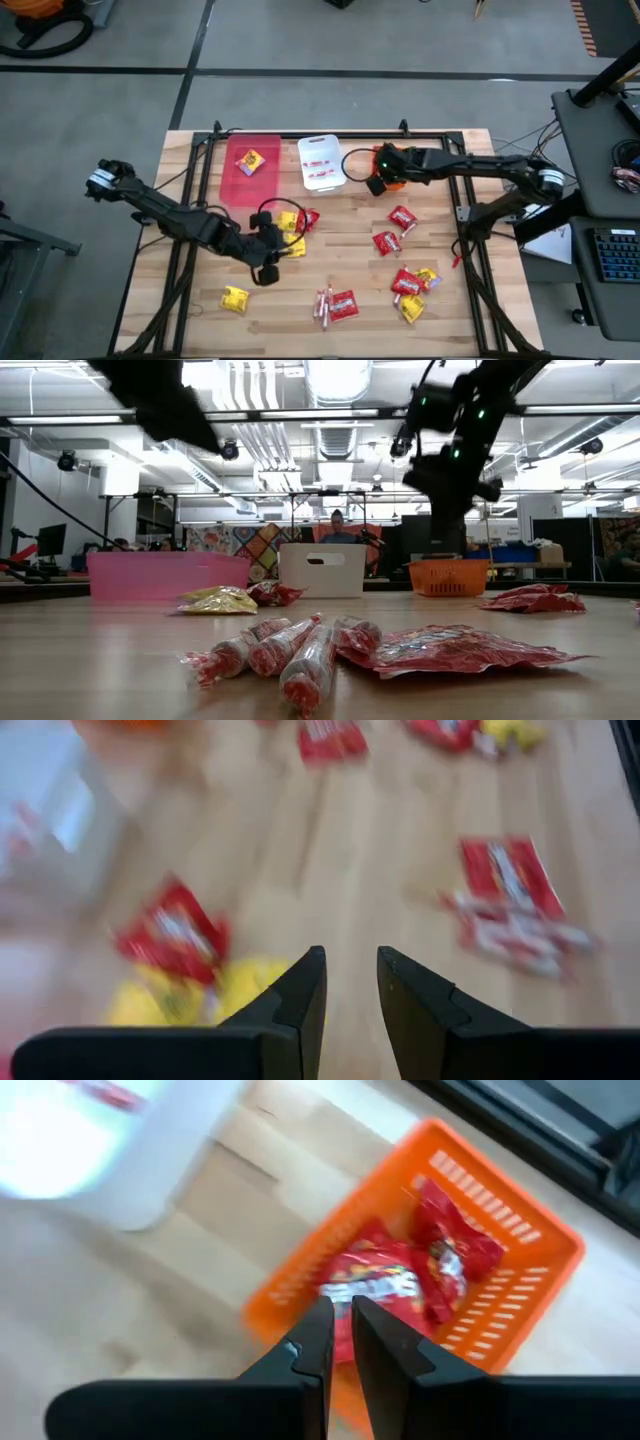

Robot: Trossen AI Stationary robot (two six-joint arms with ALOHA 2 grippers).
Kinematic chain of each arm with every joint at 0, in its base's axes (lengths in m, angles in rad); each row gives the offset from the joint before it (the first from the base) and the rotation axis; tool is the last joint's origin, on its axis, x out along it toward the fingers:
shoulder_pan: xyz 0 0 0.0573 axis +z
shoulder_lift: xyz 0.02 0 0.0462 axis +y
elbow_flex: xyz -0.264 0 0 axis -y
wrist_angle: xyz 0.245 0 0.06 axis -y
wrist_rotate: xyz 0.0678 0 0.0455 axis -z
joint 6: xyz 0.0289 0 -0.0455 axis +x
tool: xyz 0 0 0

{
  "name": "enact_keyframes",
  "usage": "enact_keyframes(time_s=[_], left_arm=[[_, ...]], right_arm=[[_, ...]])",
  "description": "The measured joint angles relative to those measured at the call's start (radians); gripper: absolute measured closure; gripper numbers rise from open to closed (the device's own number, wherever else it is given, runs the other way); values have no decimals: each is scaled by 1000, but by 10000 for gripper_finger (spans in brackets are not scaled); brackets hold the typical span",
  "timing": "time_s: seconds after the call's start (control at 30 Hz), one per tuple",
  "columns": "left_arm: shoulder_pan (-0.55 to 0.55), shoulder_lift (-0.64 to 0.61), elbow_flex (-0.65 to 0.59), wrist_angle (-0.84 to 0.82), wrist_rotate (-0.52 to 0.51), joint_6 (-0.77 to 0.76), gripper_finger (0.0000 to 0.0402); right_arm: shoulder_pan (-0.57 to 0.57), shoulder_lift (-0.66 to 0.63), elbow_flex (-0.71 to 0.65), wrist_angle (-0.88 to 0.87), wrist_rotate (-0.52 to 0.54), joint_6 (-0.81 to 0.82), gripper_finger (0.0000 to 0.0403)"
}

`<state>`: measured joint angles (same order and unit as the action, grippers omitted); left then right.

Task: Sort candy
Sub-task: Put the yellow candy into the pink bin

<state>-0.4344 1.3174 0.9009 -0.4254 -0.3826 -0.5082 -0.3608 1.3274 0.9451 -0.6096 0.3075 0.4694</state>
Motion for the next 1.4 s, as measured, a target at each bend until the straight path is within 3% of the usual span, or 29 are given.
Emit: enact_keyframes(time_s=[0.1,0.37,0.63,0.8,1.17,1.4], left_arm=[[-28,2,0,-92,78,-141,324],[-109,18,0,-269,389,-754,324],[-229,103,0,-285,450,-1132,324],[-256,167,10,-287,454,-1203,320],[-256,325,80,-382,479,-1172,269],[-257,427,108,-381,478,-1132,263]], right_arm=[[61,-57,0,-6,-1,-1,370],[225,-130,0,18,5,12,369],[272,-120,0,23,7,15,369],[271,-117,0,23,8,17,369],[271,-116,0,24,8,10,369],[271,-116,0,24,8,7,369]])
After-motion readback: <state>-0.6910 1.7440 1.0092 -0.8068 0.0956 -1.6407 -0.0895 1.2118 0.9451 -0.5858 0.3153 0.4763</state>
